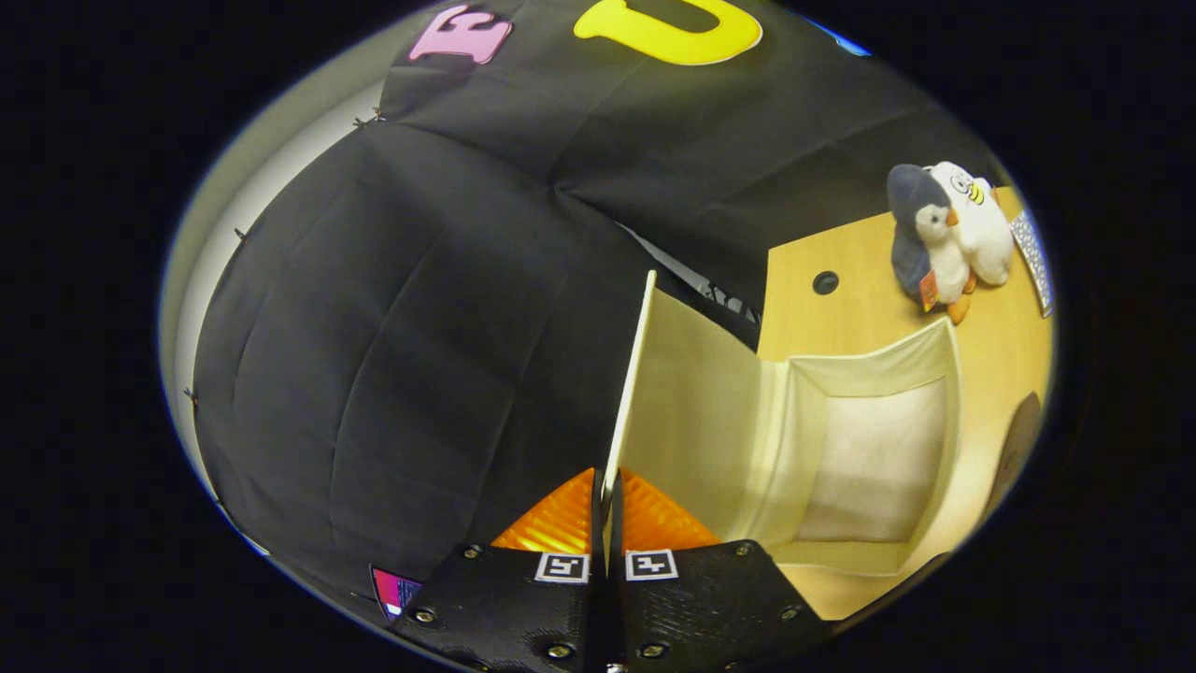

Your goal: Open the storage box then place both shoes into the box .Put the left shoe in first, then the right shoe, with the right side of both shoes facing outward in a uniform manner.

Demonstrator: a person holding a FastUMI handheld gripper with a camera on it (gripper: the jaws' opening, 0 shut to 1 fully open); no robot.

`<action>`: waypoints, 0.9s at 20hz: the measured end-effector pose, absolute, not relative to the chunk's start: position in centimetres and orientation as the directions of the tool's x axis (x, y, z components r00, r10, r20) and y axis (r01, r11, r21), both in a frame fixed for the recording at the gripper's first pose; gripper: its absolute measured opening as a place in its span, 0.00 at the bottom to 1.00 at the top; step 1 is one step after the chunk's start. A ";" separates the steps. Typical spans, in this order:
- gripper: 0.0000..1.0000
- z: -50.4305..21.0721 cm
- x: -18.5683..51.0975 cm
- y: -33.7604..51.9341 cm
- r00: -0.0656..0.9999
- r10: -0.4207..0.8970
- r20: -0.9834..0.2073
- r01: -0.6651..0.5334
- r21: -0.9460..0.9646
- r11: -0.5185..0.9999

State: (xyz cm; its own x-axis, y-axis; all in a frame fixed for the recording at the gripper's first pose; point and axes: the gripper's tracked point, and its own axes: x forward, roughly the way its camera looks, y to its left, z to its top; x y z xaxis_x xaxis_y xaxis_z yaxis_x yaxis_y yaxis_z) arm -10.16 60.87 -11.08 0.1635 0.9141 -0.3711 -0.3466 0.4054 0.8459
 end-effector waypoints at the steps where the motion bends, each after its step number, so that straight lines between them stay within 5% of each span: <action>1: 0.00 -11.5 -10.5 62.5 0.157 0.914 -0.374 -0.353 0.843 0.406; 18: 0.03 -27.4 -16.8 78.9 0.096 0.751 -0.654 -0.293 0.702 0.649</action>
